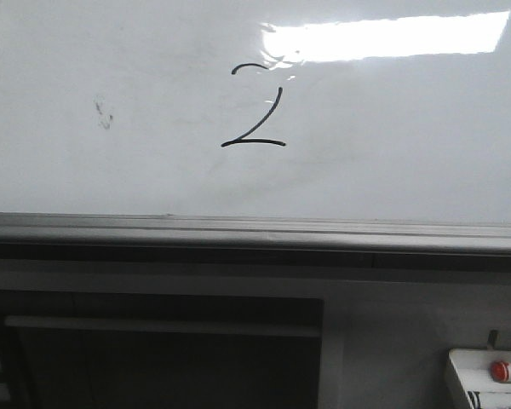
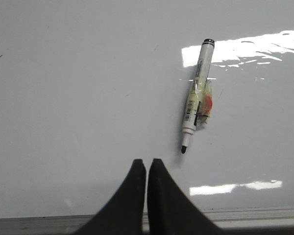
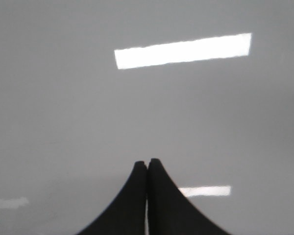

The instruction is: Write number 2 on whiteboard

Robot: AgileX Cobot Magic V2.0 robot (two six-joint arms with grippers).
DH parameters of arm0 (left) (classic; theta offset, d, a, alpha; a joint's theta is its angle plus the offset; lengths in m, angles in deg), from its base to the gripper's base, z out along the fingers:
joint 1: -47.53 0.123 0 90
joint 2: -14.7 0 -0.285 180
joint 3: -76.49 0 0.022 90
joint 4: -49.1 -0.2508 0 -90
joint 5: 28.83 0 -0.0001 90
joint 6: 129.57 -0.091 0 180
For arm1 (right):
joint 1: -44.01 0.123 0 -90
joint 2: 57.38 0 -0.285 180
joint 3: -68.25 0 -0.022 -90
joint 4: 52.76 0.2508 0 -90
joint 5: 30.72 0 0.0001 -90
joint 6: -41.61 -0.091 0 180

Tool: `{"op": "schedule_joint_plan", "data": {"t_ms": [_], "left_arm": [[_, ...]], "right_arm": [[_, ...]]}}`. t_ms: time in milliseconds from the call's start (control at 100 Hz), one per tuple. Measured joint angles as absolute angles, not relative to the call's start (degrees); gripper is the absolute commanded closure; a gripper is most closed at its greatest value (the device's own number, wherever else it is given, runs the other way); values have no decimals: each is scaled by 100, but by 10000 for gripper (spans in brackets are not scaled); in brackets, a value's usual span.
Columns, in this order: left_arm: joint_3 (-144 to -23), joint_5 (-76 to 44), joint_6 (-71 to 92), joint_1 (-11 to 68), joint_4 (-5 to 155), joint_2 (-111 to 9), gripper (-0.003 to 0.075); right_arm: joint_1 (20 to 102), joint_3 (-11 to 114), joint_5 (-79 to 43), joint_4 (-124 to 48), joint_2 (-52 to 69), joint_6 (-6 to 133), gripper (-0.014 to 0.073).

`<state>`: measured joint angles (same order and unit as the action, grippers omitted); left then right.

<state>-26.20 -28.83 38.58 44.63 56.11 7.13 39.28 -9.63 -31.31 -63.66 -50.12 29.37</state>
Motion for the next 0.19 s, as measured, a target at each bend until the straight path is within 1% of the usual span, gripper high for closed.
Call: {"op": "schedule_joint_plan", "data": {"t_ms": [190], "left_arm": [[-2620, -2883, 3858, 4463, 5611, 713, 738]], "right_arm": [[3928, -963, -3139, -6398, -5012, 2922, 666]]}}
